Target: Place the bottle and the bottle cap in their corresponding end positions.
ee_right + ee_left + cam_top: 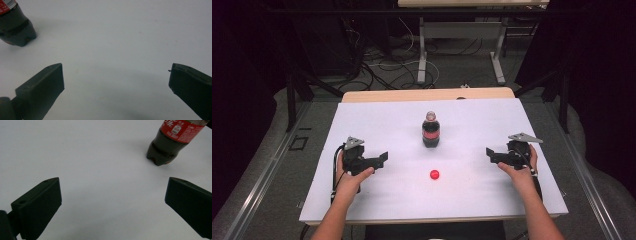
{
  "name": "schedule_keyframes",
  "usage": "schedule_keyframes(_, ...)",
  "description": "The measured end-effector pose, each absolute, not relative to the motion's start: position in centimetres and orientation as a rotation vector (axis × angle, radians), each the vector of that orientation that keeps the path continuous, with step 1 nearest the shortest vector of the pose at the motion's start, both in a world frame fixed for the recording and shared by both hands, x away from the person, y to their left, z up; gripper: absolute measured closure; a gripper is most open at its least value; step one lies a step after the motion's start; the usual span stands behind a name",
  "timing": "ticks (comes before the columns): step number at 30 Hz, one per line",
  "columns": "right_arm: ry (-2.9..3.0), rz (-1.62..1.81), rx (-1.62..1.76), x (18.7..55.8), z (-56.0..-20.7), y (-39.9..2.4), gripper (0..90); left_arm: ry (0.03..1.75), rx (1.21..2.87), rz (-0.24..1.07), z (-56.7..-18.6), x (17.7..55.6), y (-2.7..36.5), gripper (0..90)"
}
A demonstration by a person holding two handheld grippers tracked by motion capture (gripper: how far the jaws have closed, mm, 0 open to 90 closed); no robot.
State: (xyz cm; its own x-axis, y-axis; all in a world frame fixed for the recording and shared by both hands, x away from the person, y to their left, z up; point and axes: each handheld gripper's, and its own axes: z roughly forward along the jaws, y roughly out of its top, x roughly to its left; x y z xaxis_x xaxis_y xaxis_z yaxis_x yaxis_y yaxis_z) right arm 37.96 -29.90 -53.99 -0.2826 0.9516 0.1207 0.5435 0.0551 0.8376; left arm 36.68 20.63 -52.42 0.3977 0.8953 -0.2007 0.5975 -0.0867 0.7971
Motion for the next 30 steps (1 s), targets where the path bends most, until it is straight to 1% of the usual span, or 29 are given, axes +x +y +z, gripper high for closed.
schedule_keyframes(4, 1.825, 1.144, 1.523, 37.8, -54.3, -30.6, 0.0, 1.341, 1.785, 0.423, -53.2, 37.1, 21.5, 1.6)
schedule_keyframes(11, 1.812, 1.1, 1.541, 37.9, -54.8, -31.0, 0.0, 1.412, 1.774, 0.448, -54.5, 37.6, 22.9, 1.6)
schedule_keyframes(21, 1.822, 1.098, 1.531, 37.9, -55.2, -30.1, 0.0, 1.434, 1.788, 0.478, -55.2, 37.8, 23.2, 1.7)
schedule_keyframes(30, 1.843, 1.099, 1.518, 37.9, -55.3, -29.7, 0.0, 1.445, 1.802, 0.472, -55.3, 37.8, 23.3, 1.6)
